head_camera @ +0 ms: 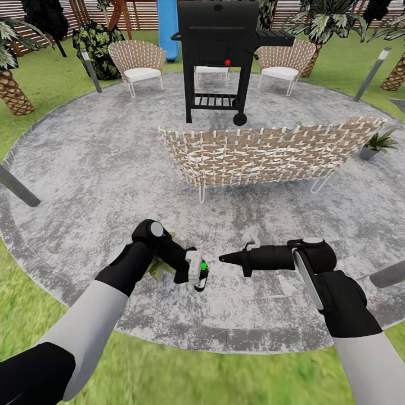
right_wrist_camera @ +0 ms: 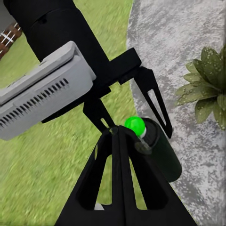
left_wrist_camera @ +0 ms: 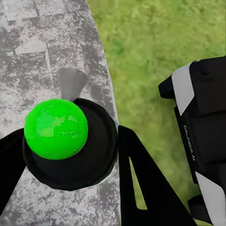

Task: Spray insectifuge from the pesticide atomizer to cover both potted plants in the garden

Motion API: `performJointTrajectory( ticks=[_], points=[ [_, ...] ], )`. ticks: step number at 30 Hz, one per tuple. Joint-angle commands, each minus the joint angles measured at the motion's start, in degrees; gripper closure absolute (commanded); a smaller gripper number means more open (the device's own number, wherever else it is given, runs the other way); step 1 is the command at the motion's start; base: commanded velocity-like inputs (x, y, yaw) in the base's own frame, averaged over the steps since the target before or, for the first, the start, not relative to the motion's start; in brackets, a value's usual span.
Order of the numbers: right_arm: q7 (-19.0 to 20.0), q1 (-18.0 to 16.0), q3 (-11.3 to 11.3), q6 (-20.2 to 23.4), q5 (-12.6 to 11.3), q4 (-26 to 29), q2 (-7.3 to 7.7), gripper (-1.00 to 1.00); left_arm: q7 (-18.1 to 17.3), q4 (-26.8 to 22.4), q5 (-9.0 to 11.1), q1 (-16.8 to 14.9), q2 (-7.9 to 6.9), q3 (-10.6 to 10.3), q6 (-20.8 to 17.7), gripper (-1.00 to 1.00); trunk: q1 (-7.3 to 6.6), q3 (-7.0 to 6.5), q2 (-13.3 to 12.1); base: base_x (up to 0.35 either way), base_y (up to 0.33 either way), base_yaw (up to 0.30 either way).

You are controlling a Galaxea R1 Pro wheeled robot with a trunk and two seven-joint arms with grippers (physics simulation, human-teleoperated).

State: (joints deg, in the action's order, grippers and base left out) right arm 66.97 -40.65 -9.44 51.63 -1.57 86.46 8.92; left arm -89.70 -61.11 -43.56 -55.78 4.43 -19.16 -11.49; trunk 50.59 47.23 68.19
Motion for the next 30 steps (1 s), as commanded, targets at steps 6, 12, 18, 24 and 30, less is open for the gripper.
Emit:
performJointTrajectory(
  ticks=[6,12,18,24,30],
  points=[
    [0.0,0.0,-0.1,0.0,-0.1,0.0,0.04,1.0,-0.3,-0.5,-0.3,0.0,0.05,0.0,-0.7,1.0,0.0,0.04,0.0,0.0,0.0,0.0],
    [0.0,0.0,-0.1,0.0,-0.1,0.0,0.04,1.0,-0.3,-0.8,-0.3,0.0,0.03,0.0,-0.7,1.0,0.0,0.04,0.0,0.0,0.0,0.0],
    [0.0,0.0,-0.1,0.0,0.0,0.0,0.04,1.0,-0.3,-0.8,-0.4,0.0,-0.01,0.0,-0.7,1.0,0.0,0.04,0.0,0.0,0.0,0.0],
    [0.0,0.0,-0.1,0.0,0.0,0.0,0.04,1.0,-0.3,-0.8,-0.5,0.0,-0.03,0.0,-0.7,1.0,0.0,0.04,0.0,0.0,0.0,0.0],
    [0.0,0.0,-0.1,-0.1,0.1,0.0,0.04,1.0,-0.3,-0.9,-0.5,0.0,-0.03,0.0,-0.7,1.0,0.0,0.04,0.0,0.0,0.0,0.0]
  ],
)
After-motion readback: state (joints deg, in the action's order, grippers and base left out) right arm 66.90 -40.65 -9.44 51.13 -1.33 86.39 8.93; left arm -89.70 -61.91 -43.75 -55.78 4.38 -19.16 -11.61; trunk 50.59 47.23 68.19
